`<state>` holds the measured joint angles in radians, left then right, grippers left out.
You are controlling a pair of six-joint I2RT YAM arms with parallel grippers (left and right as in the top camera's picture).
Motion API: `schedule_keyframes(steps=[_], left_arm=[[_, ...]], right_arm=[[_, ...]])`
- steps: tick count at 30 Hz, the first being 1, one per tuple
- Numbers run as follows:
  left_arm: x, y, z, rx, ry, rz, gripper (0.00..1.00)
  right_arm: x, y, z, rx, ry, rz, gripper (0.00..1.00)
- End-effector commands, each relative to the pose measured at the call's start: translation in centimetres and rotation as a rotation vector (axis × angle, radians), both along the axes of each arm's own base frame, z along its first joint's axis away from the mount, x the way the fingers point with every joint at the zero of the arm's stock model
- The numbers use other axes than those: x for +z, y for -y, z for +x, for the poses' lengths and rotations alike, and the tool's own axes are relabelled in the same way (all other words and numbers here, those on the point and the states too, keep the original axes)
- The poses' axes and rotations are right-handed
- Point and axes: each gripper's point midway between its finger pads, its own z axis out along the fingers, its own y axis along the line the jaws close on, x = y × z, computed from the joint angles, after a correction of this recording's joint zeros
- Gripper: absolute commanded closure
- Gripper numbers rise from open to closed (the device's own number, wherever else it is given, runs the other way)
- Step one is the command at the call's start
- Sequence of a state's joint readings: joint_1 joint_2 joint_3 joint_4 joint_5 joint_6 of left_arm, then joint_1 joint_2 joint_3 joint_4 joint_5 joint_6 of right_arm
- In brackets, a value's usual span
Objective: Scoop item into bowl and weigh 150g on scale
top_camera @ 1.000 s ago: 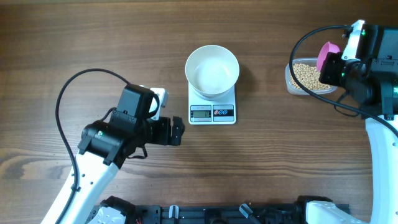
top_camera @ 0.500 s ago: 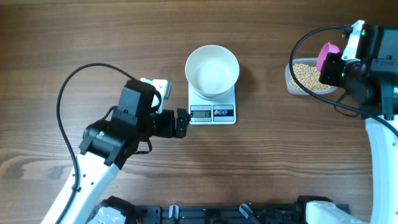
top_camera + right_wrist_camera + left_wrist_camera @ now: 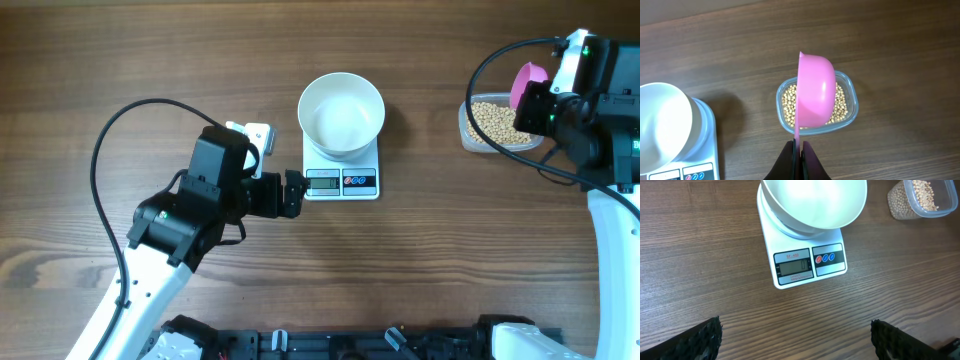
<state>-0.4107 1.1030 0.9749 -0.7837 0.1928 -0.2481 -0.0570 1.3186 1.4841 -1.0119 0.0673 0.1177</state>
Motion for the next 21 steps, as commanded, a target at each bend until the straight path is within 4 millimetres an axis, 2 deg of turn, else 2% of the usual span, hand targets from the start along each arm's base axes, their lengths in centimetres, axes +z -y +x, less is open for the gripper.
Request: schedule_keyframes(steps=[1,7,14,21], left_arm=[[0.3,0.4,-0.1,-0.023,0.007,-0.013,0.00],[0.3,0.4,-0.2,-0.023,0.007,-0.013,0.00],[0.3,0.4,-0.2,-0.023,0.006,-0.013,0.00],[0.3,0.4,-0.2,-0.023,0.007,-0.013,0.00]], right_arm=[[0.3,-0.2,0.4,0.017,0.007,0.003,0.96],[0.1,-0.2,0.2,0.021,-0.003,0.000,0.96],[-0.1,0.0,0.4,0.116,-0.022,-0.093,0.96],[-2.4,0.1,1.5,0.215,-0.098,-0.163,0.96]])
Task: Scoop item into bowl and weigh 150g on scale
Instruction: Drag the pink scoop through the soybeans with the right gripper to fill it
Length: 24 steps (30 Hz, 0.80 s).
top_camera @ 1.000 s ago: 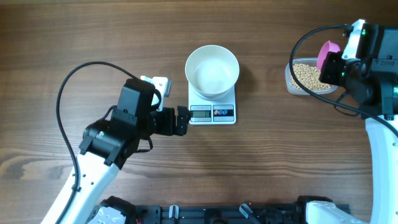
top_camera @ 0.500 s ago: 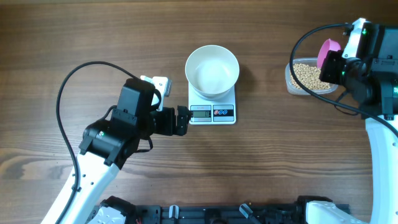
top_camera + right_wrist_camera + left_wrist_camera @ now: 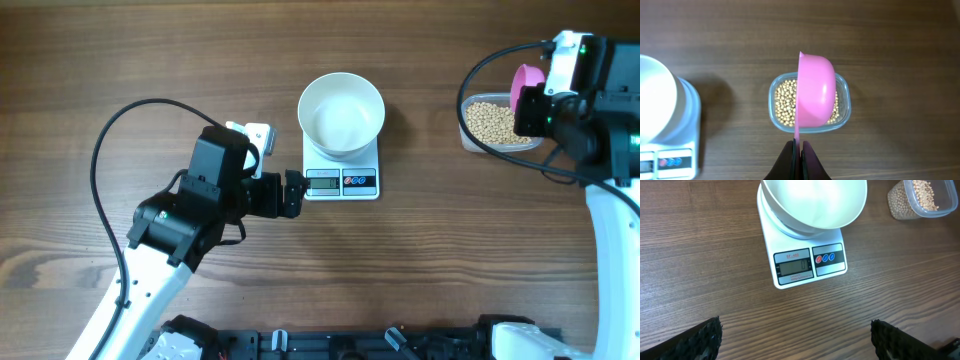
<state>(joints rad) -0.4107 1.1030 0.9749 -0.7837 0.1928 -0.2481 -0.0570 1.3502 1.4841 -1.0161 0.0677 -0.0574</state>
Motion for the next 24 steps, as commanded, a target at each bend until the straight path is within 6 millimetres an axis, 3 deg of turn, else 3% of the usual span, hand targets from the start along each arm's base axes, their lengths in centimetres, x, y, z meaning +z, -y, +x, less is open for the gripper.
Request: schedule_keyframes(steps=[1,7,15,24], left_arm=[[0.3,0.4,-0.2,-0.023,0.006,-0.013,0.00],[0.3,0.4,-0.2,-0.023,0.006,-0.013,0.00],[0.3,0.4,-0.2,-0.023,0.006,-0.013,0.00],[0.3,0.4,-0.2,-0.023,0.006,-0.013,0.00]], right_arm=[[-1.8,0.1,1.3,0.085,-0.061,-0.055,0.96],[-4.8,0.6,2.4,0.114,-0.150,-0.066,0.96],[-6.9,3.8,3.0,0.037,-0.196,-0.053,0.96],[-9.9,4.1,3.0,0.053,-0.287,-0.066,0.96]])
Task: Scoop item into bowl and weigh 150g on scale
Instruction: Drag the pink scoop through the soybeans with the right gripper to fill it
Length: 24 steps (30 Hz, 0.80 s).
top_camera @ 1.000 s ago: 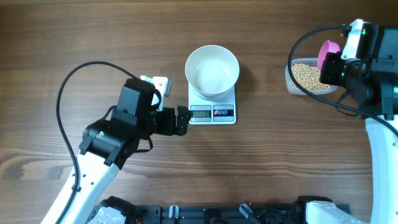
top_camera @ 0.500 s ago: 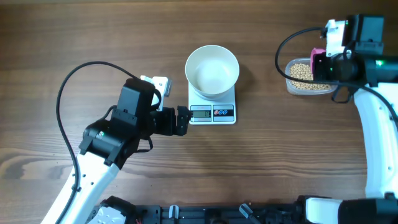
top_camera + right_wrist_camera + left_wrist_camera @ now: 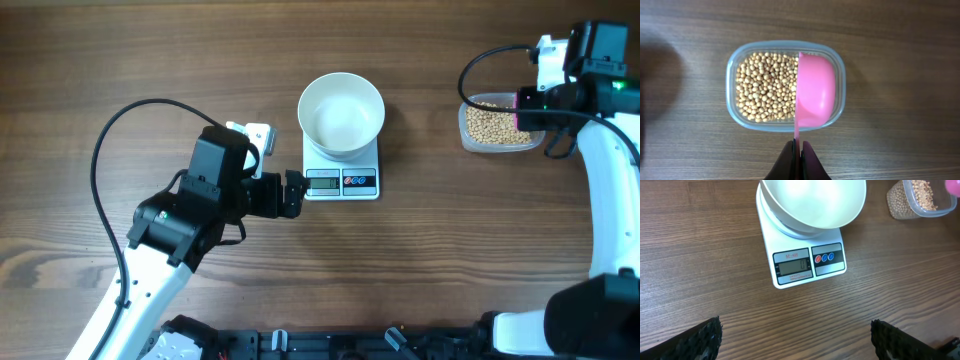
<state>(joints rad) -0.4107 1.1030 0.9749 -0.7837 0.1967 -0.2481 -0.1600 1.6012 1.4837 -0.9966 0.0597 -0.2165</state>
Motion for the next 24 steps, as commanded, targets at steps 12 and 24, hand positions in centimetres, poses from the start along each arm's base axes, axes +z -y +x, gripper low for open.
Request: schedule_keyframes(steps=[12,24], left_arm=[[0.3,0.4,-0.1,-0.020,0.008,-0.010,0.00],[0.3,0.4,-0.1,-0.021,0.007,-0.010,0.00]], right_arm=[[-2.9,0.5,0.5,0.004,-0.079,-0.021,0.96],[-5.2,0.2,0.7,-0.014,-0.131,0.021,0.96]])
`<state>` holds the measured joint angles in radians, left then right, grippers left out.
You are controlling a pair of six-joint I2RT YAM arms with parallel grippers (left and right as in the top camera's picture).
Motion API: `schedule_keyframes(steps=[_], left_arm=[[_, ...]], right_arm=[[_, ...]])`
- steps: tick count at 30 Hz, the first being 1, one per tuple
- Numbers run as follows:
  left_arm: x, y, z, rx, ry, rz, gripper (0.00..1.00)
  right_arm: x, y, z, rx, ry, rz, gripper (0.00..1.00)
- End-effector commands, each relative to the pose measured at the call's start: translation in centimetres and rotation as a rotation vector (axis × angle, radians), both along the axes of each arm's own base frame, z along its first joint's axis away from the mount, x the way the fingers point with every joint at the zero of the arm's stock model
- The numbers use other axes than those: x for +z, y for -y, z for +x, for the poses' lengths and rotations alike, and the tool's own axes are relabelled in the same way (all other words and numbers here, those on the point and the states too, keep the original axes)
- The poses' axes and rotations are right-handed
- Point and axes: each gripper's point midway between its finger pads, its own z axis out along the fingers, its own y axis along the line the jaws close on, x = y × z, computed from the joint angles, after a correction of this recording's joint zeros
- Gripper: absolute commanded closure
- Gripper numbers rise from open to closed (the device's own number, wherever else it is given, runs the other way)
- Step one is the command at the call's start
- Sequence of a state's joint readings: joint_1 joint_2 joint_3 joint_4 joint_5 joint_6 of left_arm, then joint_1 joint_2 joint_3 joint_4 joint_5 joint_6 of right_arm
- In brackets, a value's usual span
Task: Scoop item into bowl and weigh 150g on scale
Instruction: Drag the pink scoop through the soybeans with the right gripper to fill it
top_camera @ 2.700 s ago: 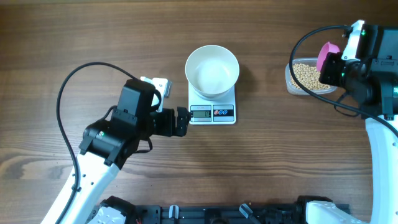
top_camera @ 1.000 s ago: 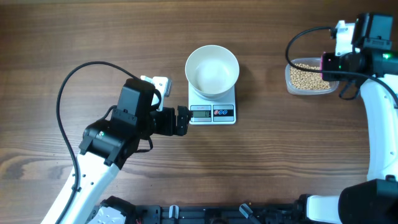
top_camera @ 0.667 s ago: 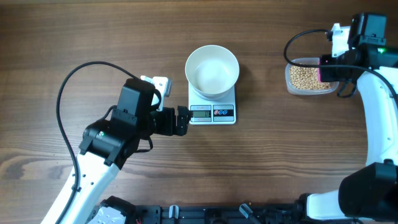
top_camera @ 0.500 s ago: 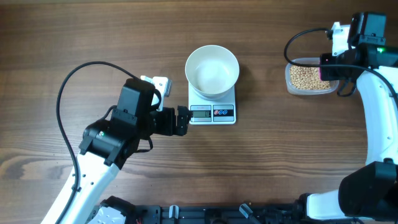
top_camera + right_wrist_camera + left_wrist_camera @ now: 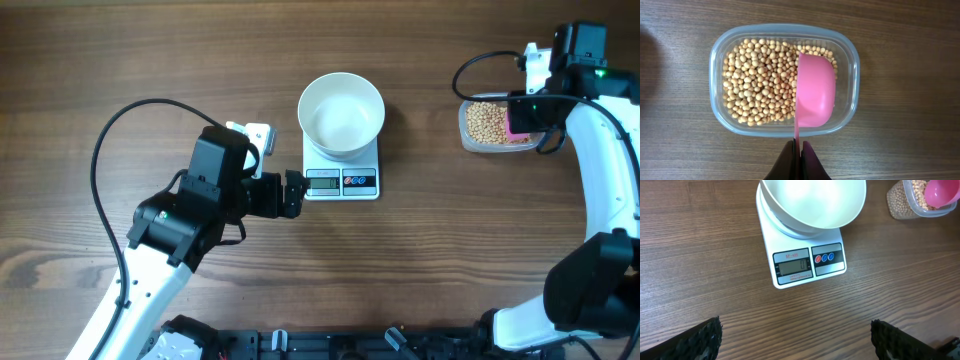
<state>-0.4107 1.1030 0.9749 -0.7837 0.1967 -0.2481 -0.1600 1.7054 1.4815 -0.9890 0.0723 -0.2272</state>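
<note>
A white bowl point(image 5: 342, 113) stands empty on the white scale point(image 5: 342, 181) at the table's middle. At the far right a clear tub of beans point(image 5: 765, 82) holds the pink scoop point(image 5: 815, 95), turned on its side with its cup down among the beans at the tub's right end. My right gripper point(image 5: 798, 146) is shut on the scoop's thin handle. My left gripper point(image 5: 795, 335) hangs open just left of the scale, nothing between its fingers point(image 5: 700, 340). The scoop point(image 5: 939, 192) also shows in the left wrist view.
A black cable loops from the left arm point(image 5: 190, 215) across the left side of the table. The right arm point(image 5: 605, 150) runs along the right edge. The tub point(image 5: 495, 125) sits a hand's width right of the scale.
My right gripper has dropped closer to the tub, and the pink scoop now sits lower among the beans. The left arm, the bowl and the scale have not moved.
My right gripper held the pink scoop high above the tub's edge, near the scale side. Then it was centred over the tub, then close over the beans, and now the scoop's cup is down in them. The left gripper stayed open beside the scale throughout.
</note>
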Motion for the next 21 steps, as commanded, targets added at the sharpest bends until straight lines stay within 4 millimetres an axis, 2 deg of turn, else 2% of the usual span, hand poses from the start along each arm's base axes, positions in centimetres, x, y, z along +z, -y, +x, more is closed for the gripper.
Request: schedule_keyframes(steps=[1,11,18,21], left_arm=[[0.3,0.4,-0.1,-0.021,0.007,-0.010,0.00],[0.3,0.4,-0.1,-0.020,0.008,-0.010,0.00],[0.3,0.4,-0.1,-0.021,0.007,-0.010,0.00],[0.3,0.4,-0.1,-0.021,0.007,-0.010,0.00]], right_arm=[[-1.5,-0.3,0.1,-0.016,-0.032,0.032,0.96],[-3.4,-1.8,0.3,0.008,-0.074,0.123,0.96],[-3.4,-1.7,0.4,-0.014,-0.067,0.144,0.96],[-3.3,-1.9,0.5,-0.014,-0.055,0.205,0.96]])
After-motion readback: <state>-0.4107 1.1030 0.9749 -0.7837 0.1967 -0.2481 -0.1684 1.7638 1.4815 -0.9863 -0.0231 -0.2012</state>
